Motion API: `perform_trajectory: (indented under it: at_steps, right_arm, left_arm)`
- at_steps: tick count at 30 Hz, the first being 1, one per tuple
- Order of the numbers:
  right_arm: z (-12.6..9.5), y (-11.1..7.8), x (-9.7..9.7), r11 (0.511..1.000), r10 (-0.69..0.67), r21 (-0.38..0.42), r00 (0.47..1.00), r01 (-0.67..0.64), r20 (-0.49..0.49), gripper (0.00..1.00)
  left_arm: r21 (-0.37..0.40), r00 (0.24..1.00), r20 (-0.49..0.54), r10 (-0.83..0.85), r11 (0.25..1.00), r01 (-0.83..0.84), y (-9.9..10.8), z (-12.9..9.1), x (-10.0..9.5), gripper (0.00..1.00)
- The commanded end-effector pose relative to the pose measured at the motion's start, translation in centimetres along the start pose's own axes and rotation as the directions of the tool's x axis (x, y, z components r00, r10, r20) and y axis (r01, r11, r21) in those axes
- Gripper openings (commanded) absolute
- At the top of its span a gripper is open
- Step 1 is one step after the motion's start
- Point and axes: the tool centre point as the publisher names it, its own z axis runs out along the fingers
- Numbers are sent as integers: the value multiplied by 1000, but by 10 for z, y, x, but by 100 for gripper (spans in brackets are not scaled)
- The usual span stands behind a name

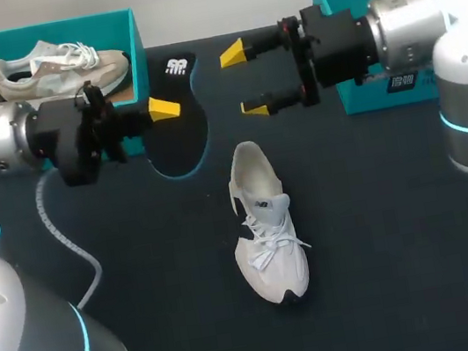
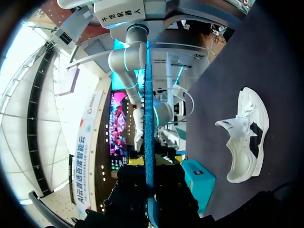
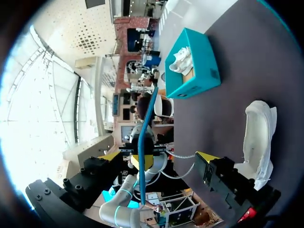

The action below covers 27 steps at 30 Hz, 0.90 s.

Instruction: Take the shoe out of the shoebox, open the shoe tongue, remove and reinsert the insole, then place the shoe into the shoebox

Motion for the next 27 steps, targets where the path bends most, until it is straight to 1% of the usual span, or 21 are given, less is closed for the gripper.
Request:
perform_trajectory:
  at_steps: [1, 7, 13, 14, 16, 20, 22, 27]
  right_arm:
    - [-8, -7, 1, 1000, 1, -7, 1000, -1, 5, 100]
    - [-8, -7, 1, 1000, 1, -7, 1000, -1, 5, 100]
    - [-8, -7, 1, 1000, 1, -7, 1000, -1, 5, 100]
    - [-13, -7, -1, 1000, -4, -24, 1000, 4, -16, 100]
    - [-21, -10, -5, 999, -14, -30, 999, 13, -45, 100]
    - [-41, -16, -8, 998, -33, -53, 997, 30, -66, 100]
    - [-48, -18, -8, 998, -53, -48, 996, 50, -71, 100]
    - [-58, -18, -8, 997, -78, 4, 995, 79, -63, 100]
  left_arm:
    - [-12, 1000, 0, 5, 1000, -5, -9, -6, -4, 0]
    - [8, 999, -30, 22, 1000, -22, -15, -9, 1, 0]
    - [-3, 998, -32, 50, 999, -50, -16, -12, 5, 0]
    - [-5, 998, -30, 51, 999, -51, -15, -12, 6, 0]
    - [-8, 998, -29, 61, 998, -61, -16, -14, 6, 0]
    - [-2, 998, -31, 63, 998, -63, -17, -17, 5, 0]
    - [-2, 997, -33, 65, 998, -65, -17, -18, 5, 0]
    - [-2, 997, -38, 69, 998, -69, -15, -18, 6, 0]
